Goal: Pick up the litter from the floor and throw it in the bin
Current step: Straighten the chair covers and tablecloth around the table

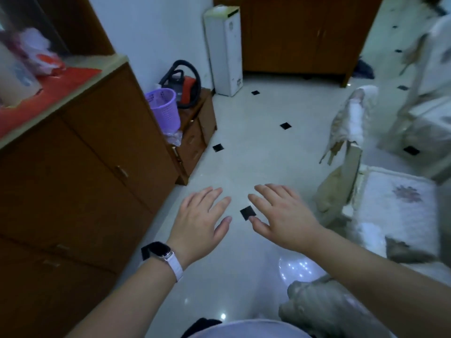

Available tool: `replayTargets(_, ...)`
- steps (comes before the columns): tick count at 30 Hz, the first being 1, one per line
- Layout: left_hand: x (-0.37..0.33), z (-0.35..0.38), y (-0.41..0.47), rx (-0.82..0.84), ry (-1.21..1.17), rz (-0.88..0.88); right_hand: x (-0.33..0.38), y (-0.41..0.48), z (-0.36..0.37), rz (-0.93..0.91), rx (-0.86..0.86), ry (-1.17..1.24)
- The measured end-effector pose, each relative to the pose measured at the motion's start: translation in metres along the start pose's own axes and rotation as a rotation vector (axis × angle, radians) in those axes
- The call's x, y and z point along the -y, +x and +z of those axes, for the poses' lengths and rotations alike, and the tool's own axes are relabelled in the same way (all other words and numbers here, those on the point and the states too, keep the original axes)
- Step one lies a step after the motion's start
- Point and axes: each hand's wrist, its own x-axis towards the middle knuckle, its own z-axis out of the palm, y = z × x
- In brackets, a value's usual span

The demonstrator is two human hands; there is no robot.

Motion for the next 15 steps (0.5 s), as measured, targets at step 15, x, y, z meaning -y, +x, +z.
replayTargets(15, 0.008, 0.100, 0.172, 0.014, -0.455, 0.693, -0.017, -0.018, 0.002, 0.819, 0.119, -0.283)
